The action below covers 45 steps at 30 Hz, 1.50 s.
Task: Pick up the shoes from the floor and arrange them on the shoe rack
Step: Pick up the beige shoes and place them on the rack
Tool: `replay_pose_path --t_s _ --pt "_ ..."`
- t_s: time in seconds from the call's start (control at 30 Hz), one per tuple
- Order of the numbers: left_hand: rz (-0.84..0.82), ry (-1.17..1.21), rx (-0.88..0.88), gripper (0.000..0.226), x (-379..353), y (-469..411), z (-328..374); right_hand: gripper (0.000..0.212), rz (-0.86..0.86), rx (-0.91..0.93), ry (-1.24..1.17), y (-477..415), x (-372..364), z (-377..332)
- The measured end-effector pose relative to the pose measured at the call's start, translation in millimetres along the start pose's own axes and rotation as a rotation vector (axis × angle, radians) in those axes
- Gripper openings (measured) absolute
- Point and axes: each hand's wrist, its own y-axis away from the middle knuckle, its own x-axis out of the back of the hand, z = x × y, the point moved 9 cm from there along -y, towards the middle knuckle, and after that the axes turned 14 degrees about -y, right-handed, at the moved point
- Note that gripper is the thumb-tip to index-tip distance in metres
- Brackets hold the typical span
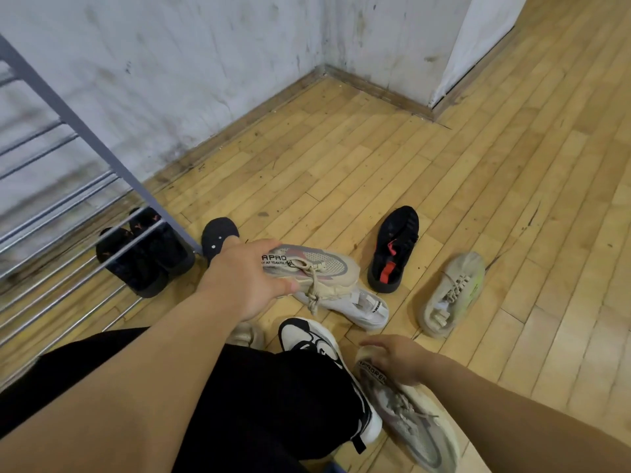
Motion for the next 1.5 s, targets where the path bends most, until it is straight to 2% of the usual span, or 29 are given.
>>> replay_pose_path --t_s 0.1,0.3,0.5,0.7,0.87,1.23,1.37,1.5 --pt "0.099 0.046 0.044 0.087 21.8 14.0 -10.9 0.044 0.021 0.129 0.041 18.1 25.2 -59.6" --pt "0.482 0.101 0.069 0.084 109.9 55.8 -23.4 0.057 0.165 0.372 0.03 67.7 103.7 -194.4" --pt "0.69 0.179 0.165 0.078 185.8 120.5 -79.8 0.068 0.342 0.583 0.052 116.6 141.9 -320.7" --pt "0.827 0.143 0.318 0.081 231.9 203.8 -165.0 0.06 0.346 0.75 -0.214 137.7 114.4 -431.9" --pt "0.931 0.156 0.457 0.08 245.0 270.0 -232.6 0.055 0.198 0.802 -0.472 142.8 53.9 -509.0" --pt "1.137 0.468 0.604 0.08 247.9 347.7 -336.4 0.056 -0.038 0.684 -0.506 154.2 -62.5 -612.9" --pt "1.123 0.565 0.62 0.081 245.1 344.1 -359.1 0.053 -0.071 0.543 -0.501 131.9 -87.7 -605.4" --pt "1.075 0.587 0.628 0.081 241.7 331.1 -368.3 0.053 -0.121 0.385 -0.602 107.9 -100.9 -573.9"
